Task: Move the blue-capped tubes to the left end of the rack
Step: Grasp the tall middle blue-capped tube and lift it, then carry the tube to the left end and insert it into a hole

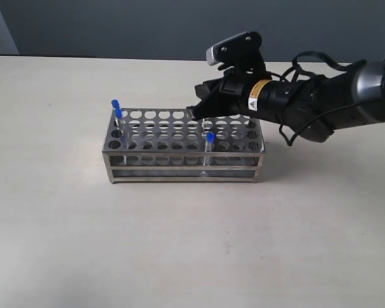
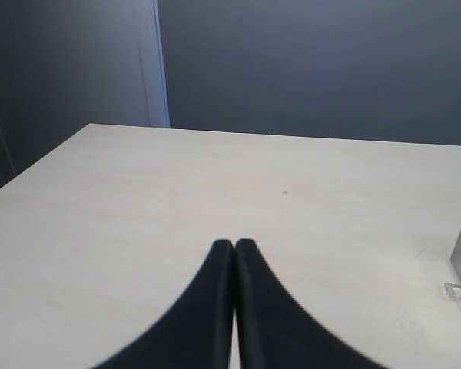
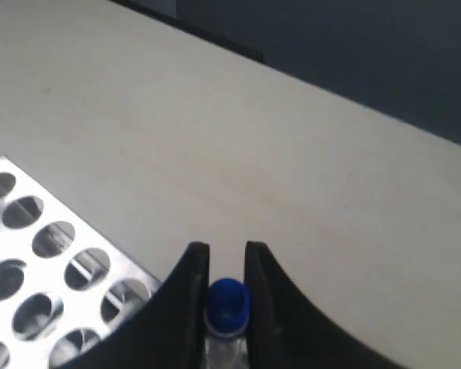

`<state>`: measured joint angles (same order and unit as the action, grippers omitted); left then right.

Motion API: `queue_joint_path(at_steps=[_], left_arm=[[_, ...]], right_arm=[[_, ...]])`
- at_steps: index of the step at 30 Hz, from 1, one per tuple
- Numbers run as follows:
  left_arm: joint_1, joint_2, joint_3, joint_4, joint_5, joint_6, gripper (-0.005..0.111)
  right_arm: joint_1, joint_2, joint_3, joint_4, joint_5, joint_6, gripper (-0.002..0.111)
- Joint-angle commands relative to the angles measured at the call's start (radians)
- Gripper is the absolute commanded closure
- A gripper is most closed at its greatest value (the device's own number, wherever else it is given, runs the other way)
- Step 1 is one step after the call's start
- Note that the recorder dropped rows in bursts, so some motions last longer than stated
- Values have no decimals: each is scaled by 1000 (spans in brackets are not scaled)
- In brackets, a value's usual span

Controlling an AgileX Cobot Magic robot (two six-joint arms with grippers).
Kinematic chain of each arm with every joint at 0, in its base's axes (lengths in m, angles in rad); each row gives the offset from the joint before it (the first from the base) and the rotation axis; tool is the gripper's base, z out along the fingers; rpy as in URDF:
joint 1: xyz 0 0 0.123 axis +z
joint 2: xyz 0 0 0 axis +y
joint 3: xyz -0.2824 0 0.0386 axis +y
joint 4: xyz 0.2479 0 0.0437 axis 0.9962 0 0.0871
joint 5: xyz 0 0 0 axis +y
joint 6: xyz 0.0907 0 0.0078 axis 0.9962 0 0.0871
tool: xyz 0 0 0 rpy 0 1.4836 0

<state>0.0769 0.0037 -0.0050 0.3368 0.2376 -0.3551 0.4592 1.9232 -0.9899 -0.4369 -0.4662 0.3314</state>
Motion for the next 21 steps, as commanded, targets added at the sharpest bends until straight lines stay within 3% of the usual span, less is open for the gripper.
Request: queue_joint_path(at_steps=[1,7,15,21], left_arm=[[-9,-4,3,-3,-5,-2,106],[-9,-4,3,-3,-5,-2,106],[-9,-4,3,-3,-5,-2,106],[-9,-4,3,-3,-5,-2,106]], right_arm=[[-5,-111,-6,-9,-7,-9,108],[36,-214,-28,-100,8,-7,108],[264,-126,-112,-136,38,74,108],[289,-37,-121,-136,-17,88,108]])
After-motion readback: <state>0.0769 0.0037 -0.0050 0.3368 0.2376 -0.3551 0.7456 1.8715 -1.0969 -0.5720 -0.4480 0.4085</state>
